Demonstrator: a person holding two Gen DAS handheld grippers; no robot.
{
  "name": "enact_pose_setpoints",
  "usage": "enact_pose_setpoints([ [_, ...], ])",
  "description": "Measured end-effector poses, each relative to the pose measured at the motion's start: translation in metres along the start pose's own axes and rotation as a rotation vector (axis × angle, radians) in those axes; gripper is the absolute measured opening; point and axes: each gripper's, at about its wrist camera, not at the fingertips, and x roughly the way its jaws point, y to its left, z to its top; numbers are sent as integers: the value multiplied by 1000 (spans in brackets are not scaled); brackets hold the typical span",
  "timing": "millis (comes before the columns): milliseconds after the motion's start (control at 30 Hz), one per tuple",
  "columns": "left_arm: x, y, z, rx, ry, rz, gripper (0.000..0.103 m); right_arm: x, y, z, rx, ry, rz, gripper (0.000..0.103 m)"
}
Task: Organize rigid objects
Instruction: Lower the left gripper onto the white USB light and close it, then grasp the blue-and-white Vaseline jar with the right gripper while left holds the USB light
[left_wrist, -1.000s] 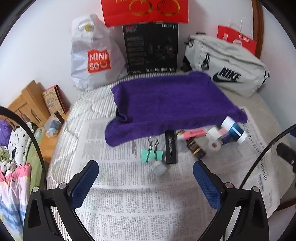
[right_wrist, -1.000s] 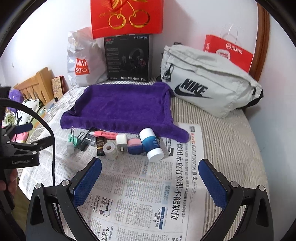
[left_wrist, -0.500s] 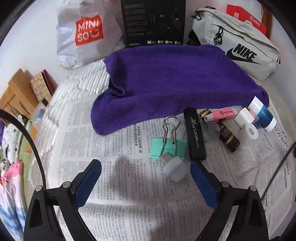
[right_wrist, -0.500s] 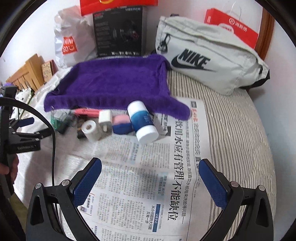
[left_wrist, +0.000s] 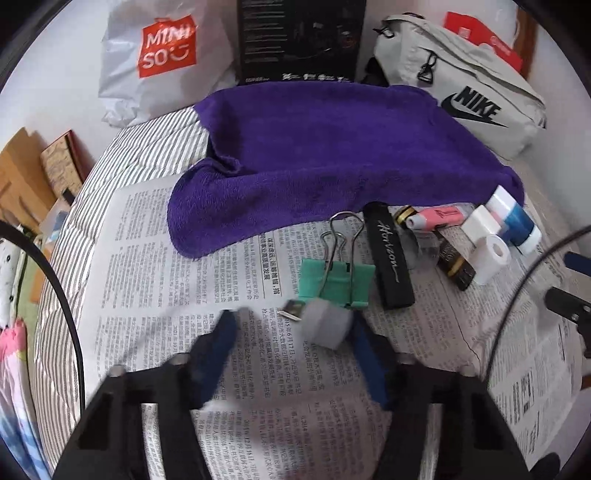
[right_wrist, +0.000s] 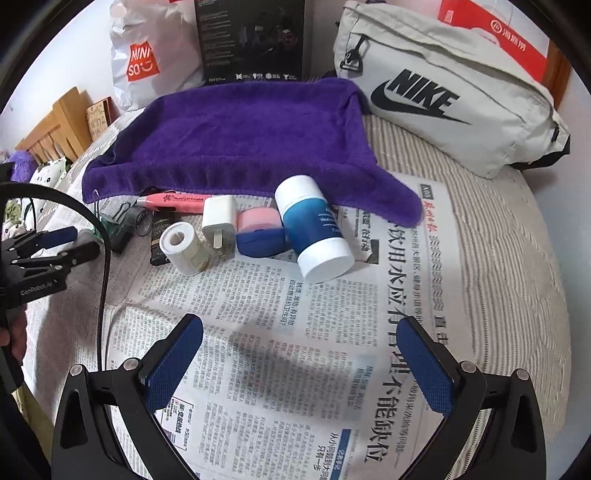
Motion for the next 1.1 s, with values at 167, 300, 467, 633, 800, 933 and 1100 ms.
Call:
enact_pose_setpoints([
  [167, -2, 4, 1, 29, -14, -43, 35, 11, -4, -2, 14, 24, 3, 103],
  [300, -4, 9, 2, 18, -22, -52, 35, 11, -13, -3, 32, 16, -4, 103],
  [467, -2, 11, 2, 17, -27, -45, 36, 11, -23, 4, 44, 4, -14, 103],
  [633, 0, 8, 2, 60, -45, -6, 48, 13, -27, 8, 57, 3, -4, 103],
  [800, 2, 10, 5, 78, -49, -26, 55, 22, -25, 5, 55, 25, -2, 103],
  [933, 2, 5, 5, 111, -57, -56, 39, 26, -24, 3, 54, 34, -4, 103],
  [1100, -1, -4, 3, 155, -61, -73, 35, 22, -27, 5, 60, 17, -8, 103],
])
